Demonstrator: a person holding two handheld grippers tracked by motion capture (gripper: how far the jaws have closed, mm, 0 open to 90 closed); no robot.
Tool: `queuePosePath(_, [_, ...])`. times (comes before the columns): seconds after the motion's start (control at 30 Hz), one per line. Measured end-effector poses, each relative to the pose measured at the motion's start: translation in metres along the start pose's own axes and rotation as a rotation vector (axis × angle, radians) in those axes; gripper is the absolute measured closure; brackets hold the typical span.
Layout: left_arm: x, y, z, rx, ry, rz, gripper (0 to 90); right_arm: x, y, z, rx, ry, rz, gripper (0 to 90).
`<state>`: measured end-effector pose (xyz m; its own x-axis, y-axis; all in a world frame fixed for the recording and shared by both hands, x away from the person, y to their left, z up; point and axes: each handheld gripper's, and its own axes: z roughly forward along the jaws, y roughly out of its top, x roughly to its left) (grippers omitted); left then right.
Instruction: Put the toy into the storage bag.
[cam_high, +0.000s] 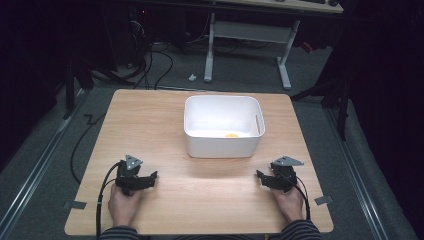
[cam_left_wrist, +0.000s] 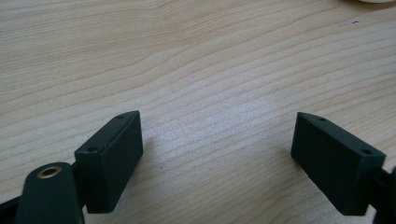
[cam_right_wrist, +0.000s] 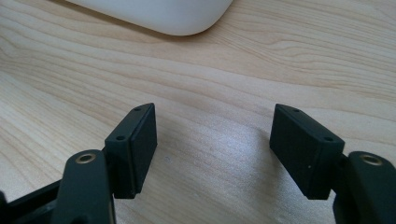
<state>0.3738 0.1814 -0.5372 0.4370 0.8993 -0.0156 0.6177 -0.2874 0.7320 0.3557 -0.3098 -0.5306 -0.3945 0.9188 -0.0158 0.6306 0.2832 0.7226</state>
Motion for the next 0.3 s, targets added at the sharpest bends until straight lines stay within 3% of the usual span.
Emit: queuePosePath(0.3, [0.0,0.0001,0.0001,0.0,0.002,-0.002,17.0,-0.0002,0.0002,0.0002,0.001,0.003,-0.003,31.8])
